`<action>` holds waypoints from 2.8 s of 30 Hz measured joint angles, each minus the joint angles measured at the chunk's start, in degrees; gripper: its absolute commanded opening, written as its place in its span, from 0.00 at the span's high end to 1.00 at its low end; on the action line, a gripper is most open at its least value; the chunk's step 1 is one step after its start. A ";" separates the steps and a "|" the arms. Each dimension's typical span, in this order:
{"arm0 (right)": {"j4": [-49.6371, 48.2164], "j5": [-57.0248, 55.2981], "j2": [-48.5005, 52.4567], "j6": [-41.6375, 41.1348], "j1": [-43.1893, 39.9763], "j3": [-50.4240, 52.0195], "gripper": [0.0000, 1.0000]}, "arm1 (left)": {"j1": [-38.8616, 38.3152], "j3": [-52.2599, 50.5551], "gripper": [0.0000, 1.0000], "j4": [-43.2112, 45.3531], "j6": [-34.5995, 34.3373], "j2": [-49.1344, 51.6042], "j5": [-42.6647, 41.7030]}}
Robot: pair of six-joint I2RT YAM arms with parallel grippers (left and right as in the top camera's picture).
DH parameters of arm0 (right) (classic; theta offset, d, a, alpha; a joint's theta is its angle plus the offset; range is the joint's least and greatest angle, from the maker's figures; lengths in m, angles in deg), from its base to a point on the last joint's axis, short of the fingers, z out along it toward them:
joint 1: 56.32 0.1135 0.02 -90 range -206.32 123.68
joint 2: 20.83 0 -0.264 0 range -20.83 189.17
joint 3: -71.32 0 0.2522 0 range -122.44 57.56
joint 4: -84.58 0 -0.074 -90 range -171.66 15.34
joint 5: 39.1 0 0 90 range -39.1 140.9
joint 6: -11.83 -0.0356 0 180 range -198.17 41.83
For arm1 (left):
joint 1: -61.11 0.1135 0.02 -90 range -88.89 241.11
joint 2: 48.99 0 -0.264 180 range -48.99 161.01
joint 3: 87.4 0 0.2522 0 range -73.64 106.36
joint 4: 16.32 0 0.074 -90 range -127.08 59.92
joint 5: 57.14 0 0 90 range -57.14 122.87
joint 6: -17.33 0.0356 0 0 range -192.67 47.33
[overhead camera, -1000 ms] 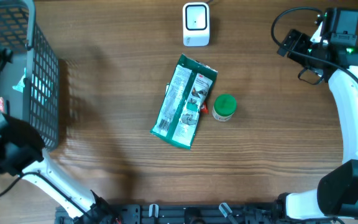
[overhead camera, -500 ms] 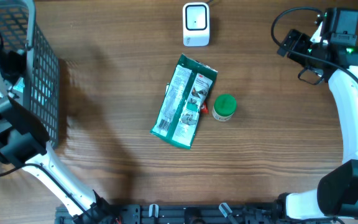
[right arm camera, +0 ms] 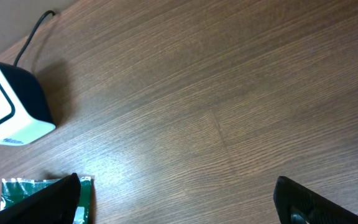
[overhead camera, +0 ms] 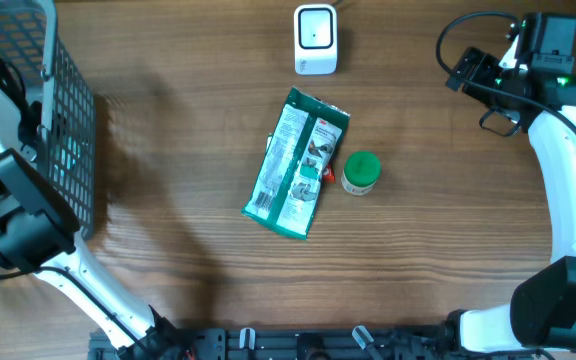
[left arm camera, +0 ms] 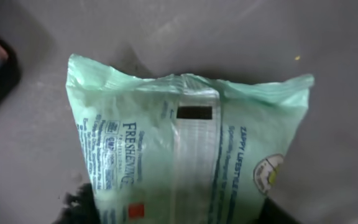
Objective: Scan the item barcode
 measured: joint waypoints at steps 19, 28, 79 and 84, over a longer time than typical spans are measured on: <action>0.00 0.00 0.00 0.00 0.00 0.00 0.00 | 0.17 11.32 0.57 -16.68 1.07 -39.47 -7.39; -0.02 0.00 0.00 0.00 0.00 0.00 0.00 | -26.69 7.32 0.57 -21.94 1.07 -39.21 -8.68; 0.00 0.00 0.00 0.02 0.00 0.00 0.00 | -20.28 6.69 0.00 -10.58 7.74 -40.24 17.64; 0.00 0.00 0.00 0.00 0.00 0.00 0.00 | -5.97 5.05 0.00 -10.38 12.72 -37.38 16.28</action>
